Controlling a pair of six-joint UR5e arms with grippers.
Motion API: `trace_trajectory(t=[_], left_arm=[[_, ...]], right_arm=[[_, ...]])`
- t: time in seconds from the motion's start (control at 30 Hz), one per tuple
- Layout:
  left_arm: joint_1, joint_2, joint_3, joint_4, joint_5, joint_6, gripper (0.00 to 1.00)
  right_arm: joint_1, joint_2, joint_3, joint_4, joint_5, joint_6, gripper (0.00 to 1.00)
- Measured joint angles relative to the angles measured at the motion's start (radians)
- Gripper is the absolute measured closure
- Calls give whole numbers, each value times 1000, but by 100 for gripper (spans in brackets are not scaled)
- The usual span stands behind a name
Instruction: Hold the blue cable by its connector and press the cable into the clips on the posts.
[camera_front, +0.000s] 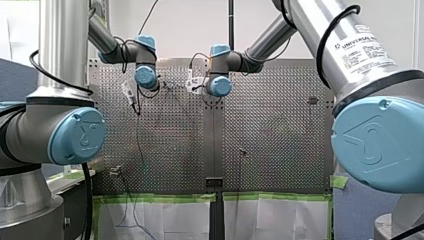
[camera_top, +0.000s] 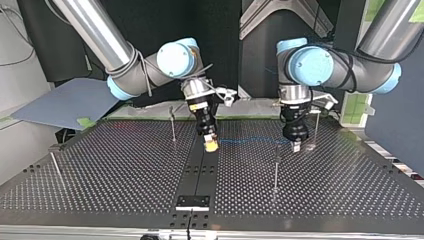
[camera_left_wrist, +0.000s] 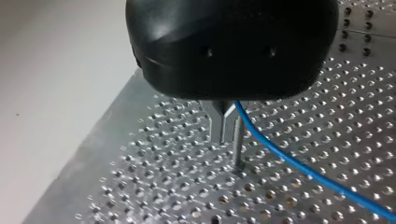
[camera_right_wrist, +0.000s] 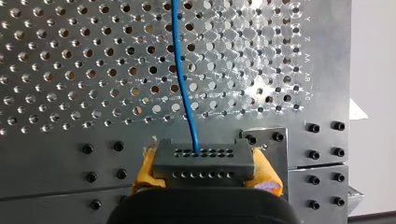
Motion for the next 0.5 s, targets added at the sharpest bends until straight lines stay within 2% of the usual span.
trace_trajectory(t=[0.3,0.5], left_arm=[[4,-14,3,9,0,-1,100],[16,-15,12,21,20,-5,100]], right_arm=[[-2,21,-13,2,-2,0,100],[-4,33,-24,2,-5,0,100]])
